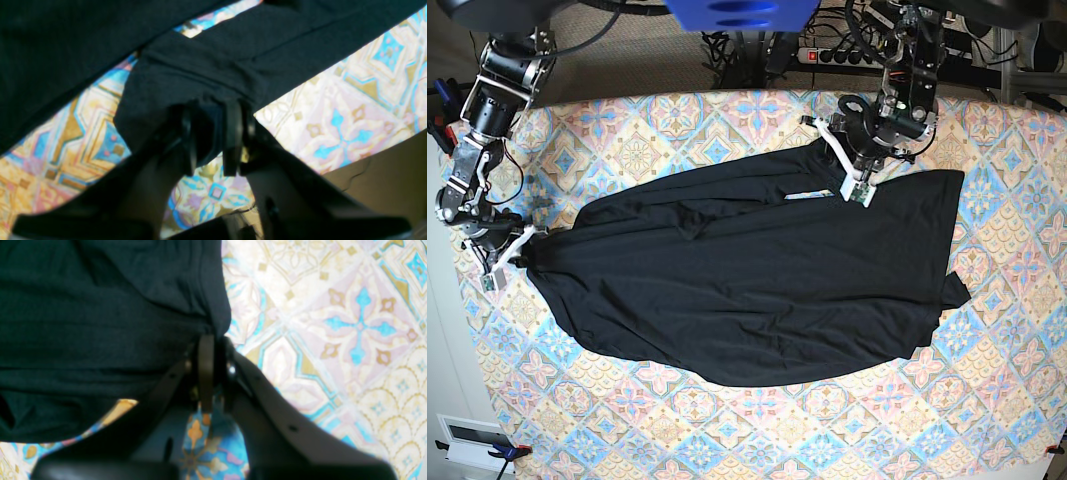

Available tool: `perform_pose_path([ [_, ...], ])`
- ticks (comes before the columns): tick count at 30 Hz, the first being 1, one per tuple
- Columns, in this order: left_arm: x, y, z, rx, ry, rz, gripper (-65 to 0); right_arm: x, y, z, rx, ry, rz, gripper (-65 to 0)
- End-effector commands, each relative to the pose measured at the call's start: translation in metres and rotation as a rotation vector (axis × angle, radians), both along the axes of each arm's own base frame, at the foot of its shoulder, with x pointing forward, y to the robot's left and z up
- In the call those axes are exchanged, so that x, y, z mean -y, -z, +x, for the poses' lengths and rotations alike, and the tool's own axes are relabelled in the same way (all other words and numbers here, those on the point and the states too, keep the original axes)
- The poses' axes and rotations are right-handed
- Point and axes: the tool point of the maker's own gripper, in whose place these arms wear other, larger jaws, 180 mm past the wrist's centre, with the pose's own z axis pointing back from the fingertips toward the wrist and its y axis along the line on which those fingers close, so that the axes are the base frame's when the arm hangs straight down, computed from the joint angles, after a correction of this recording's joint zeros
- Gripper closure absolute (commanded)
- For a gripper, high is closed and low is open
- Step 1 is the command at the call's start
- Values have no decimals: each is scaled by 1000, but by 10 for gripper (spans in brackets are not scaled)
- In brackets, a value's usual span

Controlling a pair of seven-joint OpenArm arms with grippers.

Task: Layout the t-shirt on the table in an organized manner, then fold the t-shirt properly
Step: 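Drag the shirt sleeve with the left gripper outward to spread it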

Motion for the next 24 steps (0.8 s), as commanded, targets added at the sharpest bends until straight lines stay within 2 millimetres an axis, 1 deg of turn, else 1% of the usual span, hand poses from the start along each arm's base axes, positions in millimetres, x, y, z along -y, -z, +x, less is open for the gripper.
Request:
perform_pose_path([
  [1,3,-10,8,44,1,-15,-118,9,-24,14,73,7,-10,0],
  [3,6,-11,10,48,0,-22,-135,9,-25,14,75,6,-12,0],
  [5,10,-12,15,50,-9,-34,-165,9,-25,14,75,6,-12,0],
  [8,8,-2,13,21,-17,-31,-230,9,-25,14,75,6,-12,0],
  [11,17,10,9,-16,12,-33,-281,9,-25,14,74,6,-12,0],
  [14,28,25,3,-65,56,-29,-295,9,-25,13,73,6,-12,0],
  [19,33,43,-3,-86,130,71,-292,9,-24,13,72,6,-13,0],
  [20,35,45,-5,-89,144,86,-282,9,-24,13,72,6,-13,0],
  [22,38,45,-6,-80,165,106,-220,9,-24,13,72,6,-13,0],
  [24,37,39,-4,-59,166,110,-124,9,-24,13,72,6,-13,0],
])
